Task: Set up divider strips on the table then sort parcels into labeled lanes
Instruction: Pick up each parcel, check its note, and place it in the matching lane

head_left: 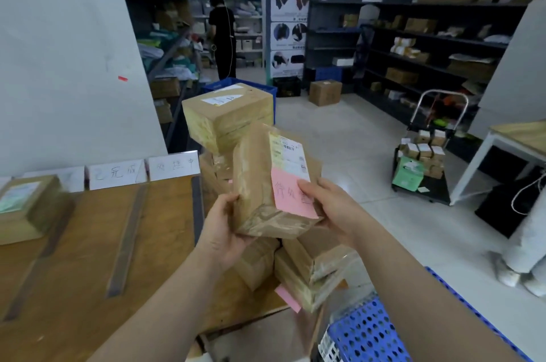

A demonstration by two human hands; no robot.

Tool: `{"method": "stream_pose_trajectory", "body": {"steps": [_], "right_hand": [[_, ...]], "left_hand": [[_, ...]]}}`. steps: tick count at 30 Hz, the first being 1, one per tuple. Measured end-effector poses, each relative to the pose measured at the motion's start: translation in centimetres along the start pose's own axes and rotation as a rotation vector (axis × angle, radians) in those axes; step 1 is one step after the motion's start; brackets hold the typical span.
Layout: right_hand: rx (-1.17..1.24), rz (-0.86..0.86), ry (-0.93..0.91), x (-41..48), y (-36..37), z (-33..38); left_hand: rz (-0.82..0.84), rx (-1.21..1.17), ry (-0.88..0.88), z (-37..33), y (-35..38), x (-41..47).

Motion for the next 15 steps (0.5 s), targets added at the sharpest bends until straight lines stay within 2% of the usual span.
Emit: {"method": "stream_pose_trajectory", "body": {"steps": [6,11,15], "right_hand": [[-0.101,0.008,-0.074,-0.5,0.7,0.9],[-0.095,0.017,-0.076,-0.6,1.5,0.7],[-0.069,0.035,-0.072,0.1,3.2,0.7]], "left_hand": [[-0.066,0.362,0.233,-1.9,-1.2,-0.5],[0.012,0.54,0.268,-2.0,-0.6,-0.9],[-0.026,0.564,0.227,-2.5,-1.6,-2.0]]}}
Point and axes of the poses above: each hand's wrist, its own x-axis towards the middle knuckle, its own y-axis out of the palm, z = x × y, the point moved 9 cm from there along x, towards the middle knuckle, and after that the axes turned 3 degrees about y, right-handed, at the moved point
